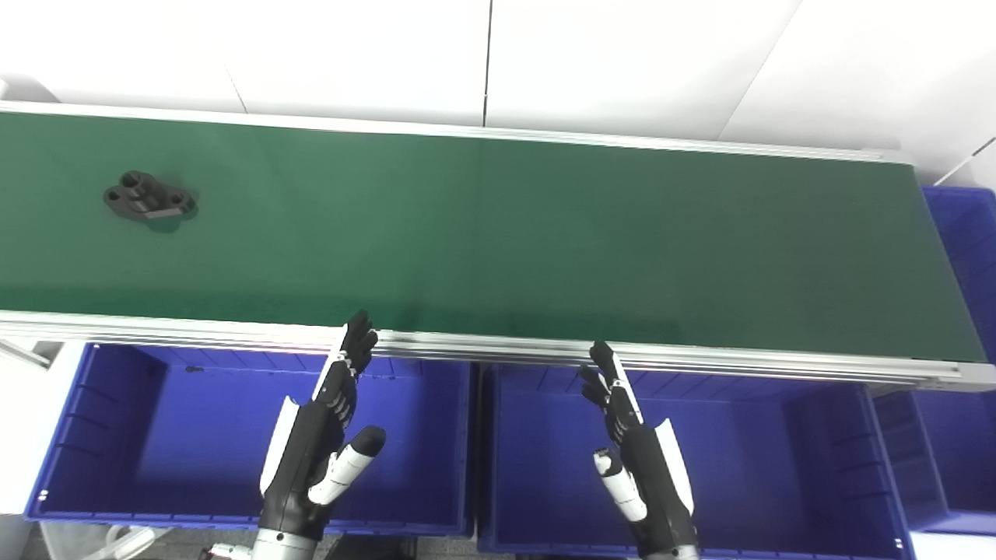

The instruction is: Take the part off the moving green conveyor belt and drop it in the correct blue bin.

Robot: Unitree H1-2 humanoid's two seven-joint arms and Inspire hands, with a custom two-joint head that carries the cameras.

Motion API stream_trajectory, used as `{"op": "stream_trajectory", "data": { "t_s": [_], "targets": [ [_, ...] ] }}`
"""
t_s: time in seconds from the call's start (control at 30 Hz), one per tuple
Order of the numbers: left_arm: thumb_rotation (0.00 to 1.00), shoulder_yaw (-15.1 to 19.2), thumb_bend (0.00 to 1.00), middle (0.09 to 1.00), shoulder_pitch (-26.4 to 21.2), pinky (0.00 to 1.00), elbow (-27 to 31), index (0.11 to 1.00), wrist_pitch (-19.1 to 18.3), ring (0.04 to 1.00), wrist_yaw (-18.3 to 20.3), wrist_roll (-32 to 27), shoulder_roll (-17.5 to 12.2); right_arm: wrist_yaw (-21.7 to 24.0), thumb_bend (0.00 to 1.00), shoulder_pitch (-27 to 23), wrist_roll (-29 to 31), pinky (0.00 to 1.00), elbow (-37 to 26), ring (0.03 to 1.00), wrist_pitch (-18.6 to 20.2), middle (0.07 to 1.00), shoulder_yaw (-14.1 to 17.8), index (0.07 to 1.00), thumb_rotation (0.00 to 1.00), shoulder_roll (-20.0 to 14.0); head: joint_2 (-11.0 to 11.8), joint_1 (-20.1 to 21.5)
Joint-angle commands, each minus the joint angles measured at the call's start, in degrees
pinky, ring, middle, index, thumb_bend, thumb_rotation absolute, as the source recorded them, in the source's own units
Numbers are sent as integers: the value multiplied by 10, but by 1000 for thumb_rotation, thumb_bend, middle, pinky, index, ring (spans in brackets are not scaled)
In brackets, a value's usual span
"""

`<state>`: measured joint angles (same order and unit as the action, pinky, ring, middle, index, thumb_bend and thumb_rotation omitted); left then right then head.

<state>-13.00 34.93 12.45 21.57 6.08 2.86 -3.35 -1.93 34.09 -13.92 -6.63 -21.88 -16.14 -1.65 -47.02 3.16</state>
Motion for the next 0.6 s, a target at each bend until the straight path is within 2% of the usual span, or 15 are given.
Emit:
{"op": "stream_trajectory", "data": {
  "t_s": [0.0, 0.03, 0.07, 0.1, 0.13, 0.17, 0.2, 0.23, 0.27, 0.3, 0.37, 0.47, 0.5, 0.53, 0.57],
  "targets": [
    [811, 0, 689, 1000, 1, 986, 5, 1000, 6, 970, -1, 1, 0, -5, 840, -1, 4, 897, -7, 932, -32, 981, -1, 1000, 1000, 6, 3, 0],
    [812, 0, 690, 1000, 1, 984, 6, 1000, 5, 970, -1, 1, 1, -5, 842, 0, 4, 898, -7, 932, -31, 980, -2, 1000, 1000, 7, 3, 0],
    [811, 0, 689, 998, 2, 979, 3, 999, 7, 968, -1, 0, 1, -5, 845, 0, 4, 899, -5, 931, -33, 979, -2, 1000, 1000, 6, 19, -3],
    [807, -1, 685, 997, 3, 980, 2, 998, 9, 969, -1, 0, 1, -5, 845, 1, 4, 898, -3, 931, -35, 978, -2, 1000, 1000, 6, 19, -3],
    [806, -1, 684, 997, 3, 980, -5, 998, 17, 969, -1, 2, 0, -5, 845, 1, 4, 898, 1, 931, -37, 978, -2, 1000, 1000, 6, 39, -4],
    [823, -2, 677, 994, 2, 974, -9, 990, 23, 969, 0, 3, -1, -6, 875, 2, 4, 892, 3, 926, -38, 976, -2, 1000, 1000, 6, 39, -4],
    [824, -2, 677, 994, 3, 973, -16, 990, 29, 968, 0, 5, -2, -6, 877, 3, 7, 891, 9, 925, -42, 976, -2, 1000, 1000, 6, 54, -3],
    [824, -2, 684, 991, 3, 967, -21, 983, 33, 968, 0, 5, -3, -6, 887, 3, 8, 890, 14, 923, -44, 973, -2, 999, 1000, 6, 54, -3],
    [824, -1, 688, 990, 2, 963, -29, 980, 37, 968, -1, 3, -2, -9, 892, 1, 8, 890, 20, 921, -47, 971, -3, 998, 1000, 4, 71, -5],
    [812, -1, 704, 983, 1, 959, -34, 970, 40, 964, -2, 2, -1, -11, 889, -1, 7, 879, 25, 920, -48, 970, -4, 996, 1000, 3, 71, -5],
    [822, 0, 715, 973, -3, 931, -51, 960, 50, 953, -10, 14, 2, -19, 885, -7, 7, 869, 38, 918, -50, 968, -8, 994, 1000, -3, 89, -14],
    [827, -3, 719, 968, -8, 905, -67, 951, 53, 945, -15, 20, 1, -28, 894, -14, 12, 856, 53, 913, -50, 964, -12, 990, 1000, -11, 109, -25],
    [820, -4, 718, 968, -9, 898, -73, 947, 53, 944, -16, 19, 0, -31, 901, -16, 13, 859, 59, 914, -50, 964, -14, 990, 1000, -13, 123, -28],
    [819, -5, 718, 968, -10, 897, -76, 946, 53, 944, -17, 18, 0, -36, 902, -19, 13, 859, 64, 914, -50, 964, -16, 990, 1000, -16, 123, -28],
    [813, -8, 711, 967, -13, 889, -81, 942, 53, 944, -19, 17, -1, -42, 901, -22, 12, 856, 71, 912, -50, 964, -19, 989, 1000, -19, 137, -30]
  ]
}}
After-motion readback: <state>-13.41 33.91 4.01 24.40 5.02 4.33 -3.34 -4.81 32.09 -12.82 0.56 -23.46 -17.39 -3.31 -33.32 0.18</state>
